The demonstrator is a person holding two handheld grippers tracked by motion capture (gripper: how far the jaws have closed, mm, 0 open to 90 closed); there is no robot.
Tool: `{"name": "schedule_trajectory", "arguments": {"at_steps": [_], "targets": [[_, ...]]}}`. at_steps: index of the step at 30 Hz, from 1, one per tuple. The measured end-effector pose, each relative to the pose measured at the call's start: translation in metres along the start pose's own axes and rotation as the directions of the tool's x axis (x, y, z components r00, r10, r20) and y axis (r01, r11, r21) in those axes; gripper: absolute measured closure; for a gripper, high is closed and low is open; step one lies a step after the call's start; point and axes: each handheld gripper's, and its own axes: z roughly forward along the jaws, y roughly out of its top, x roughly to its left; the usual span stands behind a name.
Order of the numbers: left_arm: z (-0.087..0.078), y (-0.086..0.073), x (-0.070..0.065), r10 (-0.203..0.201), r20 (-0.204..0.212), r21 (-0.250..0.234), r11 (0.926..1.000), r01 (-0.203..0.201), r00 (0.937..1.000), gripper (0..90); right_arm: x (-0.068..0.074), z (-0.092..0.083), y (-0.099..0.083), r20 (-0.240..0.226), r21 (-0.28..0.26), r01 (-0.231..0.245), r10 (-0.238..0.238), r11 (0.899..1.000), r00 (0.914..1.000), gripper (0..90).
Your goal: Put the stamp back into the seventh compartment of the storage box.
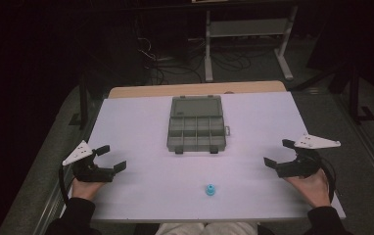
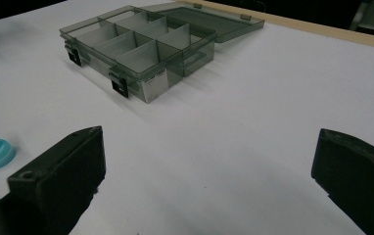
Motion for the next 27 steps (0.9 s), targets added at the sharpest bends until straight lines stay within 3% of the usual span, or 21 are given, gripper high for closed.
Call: {"name": "schedule_trajectory", "arguments": {"at_steps": [12,17,27], "targets": [[0.001,-0.001,-0.003,0.008,-0.007,0.02,0.9998,-0.007,0.9999,0.0,0.003,-0.002,0.0,-0.029,0.002,-0.001,0.001,1.0,0.9996,0.0],[-0.001,0.003,-0.007,0.041,-0.022,0.016,0.9991,-0.04,0.9989,0.0,0.002,-0.001,-0.001,-0.029,0.006,0.001,-0.001,1.0,0.9996,0.0],[0.003,0.01,-0.012,0.076,-0.003,0.038,0.9964,-0.076,0.9971,0.0,0.002,0.003,0.0,-0.032,0.022,0.013,-0.013,1.0,0.9994,0.0]]}}
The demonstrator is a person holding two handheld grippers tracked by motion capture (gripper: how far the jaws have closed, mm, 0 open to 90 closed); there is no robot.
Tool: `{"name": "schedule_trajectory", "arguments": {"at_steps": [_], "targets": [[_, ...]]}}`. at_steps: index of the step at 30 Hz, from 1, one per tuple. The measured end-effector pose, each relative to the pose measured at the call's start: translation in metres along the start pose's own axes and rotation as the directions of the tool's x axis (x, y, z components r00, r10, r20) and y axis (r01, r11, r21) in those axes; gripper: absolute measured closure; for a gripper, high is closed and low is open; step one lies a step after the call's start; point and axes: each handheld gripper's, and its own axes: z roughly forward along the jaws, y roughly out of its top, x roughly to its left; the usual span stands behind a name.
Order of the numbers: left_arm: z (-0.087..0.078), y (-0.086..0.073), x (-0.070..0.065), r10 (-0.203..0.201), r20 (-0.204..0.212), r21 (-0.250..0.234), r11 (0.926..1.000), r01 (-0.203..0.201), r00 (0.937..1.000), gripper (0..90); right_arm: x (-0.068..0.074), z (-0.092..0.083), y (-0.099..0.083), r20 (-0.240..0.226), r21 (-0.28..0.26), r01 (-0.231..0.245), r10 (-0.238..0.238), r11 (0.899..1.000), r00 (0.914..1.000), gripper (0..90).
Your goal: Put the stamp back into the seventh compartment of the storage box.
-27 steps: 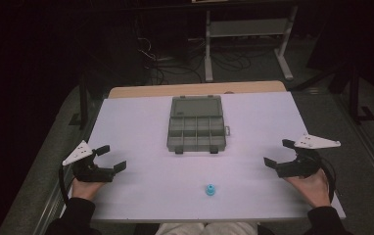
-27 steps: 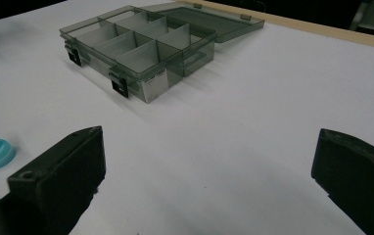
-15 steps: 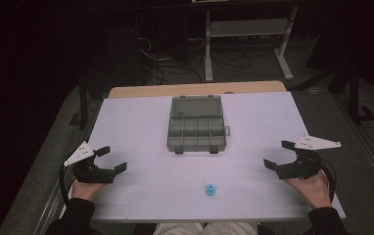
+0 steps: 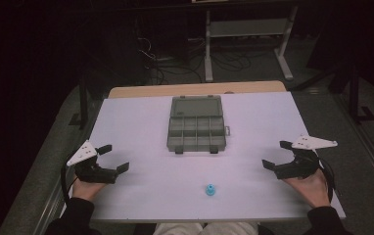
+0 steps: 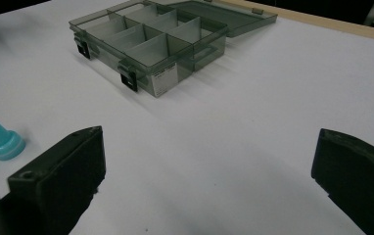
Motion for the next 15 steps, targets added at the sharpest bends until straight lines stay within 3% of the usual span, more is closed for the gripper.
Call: {"name": "schedule_trajectory", "arguments": {"at_steps": [6,9,15], "targets": [[0.0,0.007,-0.004,0.016,0.019,0.006,0.9999,-0.016,0.9997,0.0,0.0,-0.001,0.0,0.005,-0.003,-0.005,0.005,1.0,1.0,0.0],[0.003,0.01,-0.005,0.036,0.029,0.03,0.9989,-0.037,0.9989,0.0,0.0,-0.001,0.0,0.009,-0.004,-0.003,0.003,1.0,1.0,0.0],[0.008,0.013,-0.005,0.039,0.051,0.043,0.9982,-0.041,0.9979,0.0,0.0,-0.001,0.0,0.02,0.0,0.006,-0.006,1.0,0.9998,0.0]]}}
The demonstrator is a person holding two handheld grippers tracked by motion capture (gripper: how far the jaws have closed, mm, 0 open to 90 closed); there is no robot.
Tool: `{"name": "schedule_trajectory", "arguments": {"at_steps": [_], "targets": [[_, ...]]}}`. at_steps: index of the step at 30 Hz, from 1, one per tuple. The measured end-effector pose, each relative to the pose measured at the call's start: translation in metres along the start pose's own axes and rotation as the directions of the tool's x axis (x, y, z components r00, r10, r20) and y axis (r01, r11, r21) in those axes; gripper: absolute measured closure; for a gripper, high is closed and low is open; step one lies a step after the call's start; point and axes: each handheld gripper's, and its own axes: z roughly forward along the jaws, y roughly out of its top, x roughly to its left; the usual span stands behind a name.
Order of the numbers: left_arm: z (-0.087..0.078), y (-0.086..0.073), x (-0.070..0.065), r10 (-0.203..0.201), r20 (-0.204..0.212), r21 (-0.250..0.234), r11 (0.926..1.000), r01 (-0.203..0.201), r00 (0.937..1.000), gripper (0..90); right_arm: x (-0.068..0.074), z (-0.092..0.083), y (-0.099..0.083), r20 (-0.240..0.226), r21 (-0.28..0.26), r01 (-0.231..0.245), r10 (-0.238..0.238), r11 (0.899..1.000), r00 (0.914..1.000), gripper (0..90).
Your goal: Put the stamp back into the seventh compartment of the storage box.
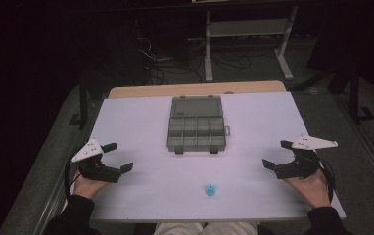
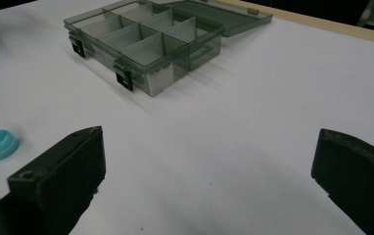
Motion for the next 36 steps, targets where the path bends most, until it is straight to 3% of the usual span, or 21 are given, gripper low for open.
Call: {"name": "schedule_trajectory", "arguments": {"at_steps": [9,13,19,25,30,36], "targets": [[0.009,0.012,-0.007,0.033,0.042,0.028,0.999,-0.034,0.9986,0.0,0.0,0.0,0.0,0.001,0.003,0.002,-0.002,1.0,1.0,0.0],[0.016,0.019,-0.014,0.07,0.072,0.054,0.9957,-0.074,0.9949,0.0,0.001,0.0,0.0,-0.005,0.002,0.002,-0.002,1.0,1.0,0.0],[0.023,0.025,-0.019,0.088,0.097,0.064,0.9935,-0.094,0.9915,0.0,0.002,0.0,0.0,-0.01,0.0,0.01,-0.01,1.0,0.9999,0.0],[0.031,0.032,-0.023,0.128,0.118,0.105,0.9845,-0.14,0.9848,0.0,0.002,0.0,0.0,-0.012,0.005,0.011,-0.011,1.0,0.9999,0.0],[0.033,0.034,-0.024,0.131,0.124,0.111,0.9832,-0.145,0.9836,0.0,0.002,0.001,-0.001,-0.013,0.01,0.013,-0.013,1.0,0.9998,0.0],[0.039,0.041,-0.032,0.175,0.148,0.127,0.9725,-0.195,0.9733,0.0,0.003,0.001,-0.001,-0.007,0.017,0.019,-0.019,1.0,0.9998,0.0]]}}
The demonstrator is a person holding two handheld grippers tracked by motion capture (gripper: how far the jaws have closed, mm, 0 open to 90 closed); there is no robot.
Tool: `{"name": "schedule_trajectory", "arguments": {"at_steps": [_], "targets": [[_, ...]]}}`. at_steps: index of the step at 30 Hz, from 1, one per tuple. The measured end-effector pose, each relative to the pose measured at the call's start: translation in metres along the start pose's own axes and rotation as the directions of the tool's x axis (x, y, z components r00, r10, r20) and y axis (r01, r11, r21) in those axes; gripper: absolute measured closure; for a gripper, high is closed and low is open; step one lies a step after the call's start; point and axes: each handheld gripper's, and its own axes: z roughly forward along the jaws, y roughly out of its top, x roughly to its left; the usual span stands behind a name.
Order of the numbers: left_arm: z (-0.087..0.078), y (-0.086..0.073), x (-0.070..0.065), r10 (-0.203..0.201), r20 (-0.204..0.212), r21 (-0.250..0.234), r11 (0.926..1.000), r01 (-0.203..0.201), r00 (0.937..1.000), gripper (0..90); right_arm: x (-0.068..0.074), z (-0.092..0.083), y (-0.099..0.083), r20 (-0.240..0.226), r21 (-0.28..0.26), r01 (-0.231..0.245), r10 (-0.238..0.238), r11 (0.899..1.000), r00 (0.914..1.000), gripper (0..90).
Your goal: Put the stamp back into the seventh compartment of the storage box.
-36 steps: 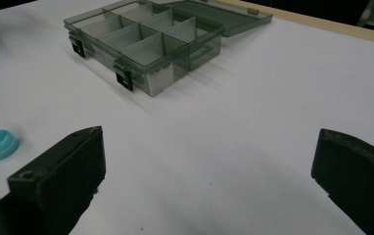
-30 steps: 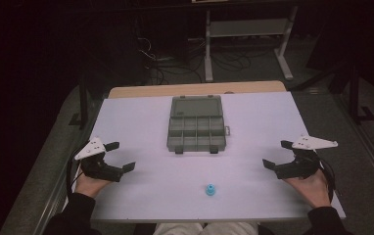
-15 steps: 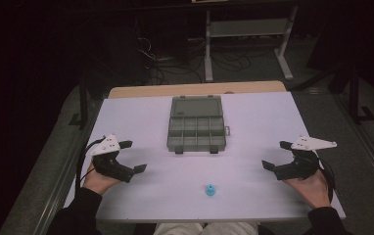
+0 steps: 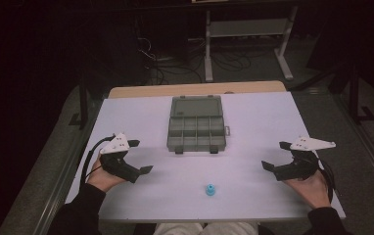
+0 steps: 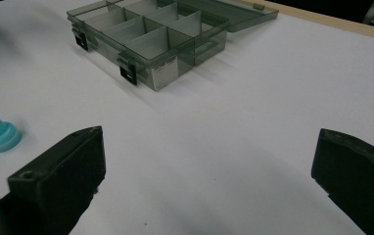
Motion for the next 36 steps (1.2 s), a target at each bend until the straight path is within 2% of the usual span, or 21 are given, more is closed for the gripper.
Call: {"name": "schedule_trajectory", "arguments": {"at_steps": [6,16,24,36], "targets": [[0.008,0.01,-0.003,0.029,0.025,0.026,0.9992,-0.03,0.9993,0.0,0.0,0.0,0.0,-0.001,0.0,-0.001,0.001,1.0,1.0,0.0],[0.02,0.019,-0.007,0.049,0.071,0.054,0.9972,-0.052,0.9963,0.0,0.001,-0.001,-0.001,0.0,-0.001,0.004,-0.004,1.0,1.0,0.0],[0.026,0.025,-0.01,0.059,0.091,0.065,0.9958,-0.065,0.9941,0.0,0.001,0.0,-0.001,-0.005,0.003,0.003,-0.003,1.0,1.0,0.0],[0.035,0.038,-0.015,0.087,0.129,0.086,0.9914,-0.099,0.9878,0.0,0.001,-0.002,-0.001,-0.004,-0.001,0.003,-0.003,1.0,1.0,0.0]]}}
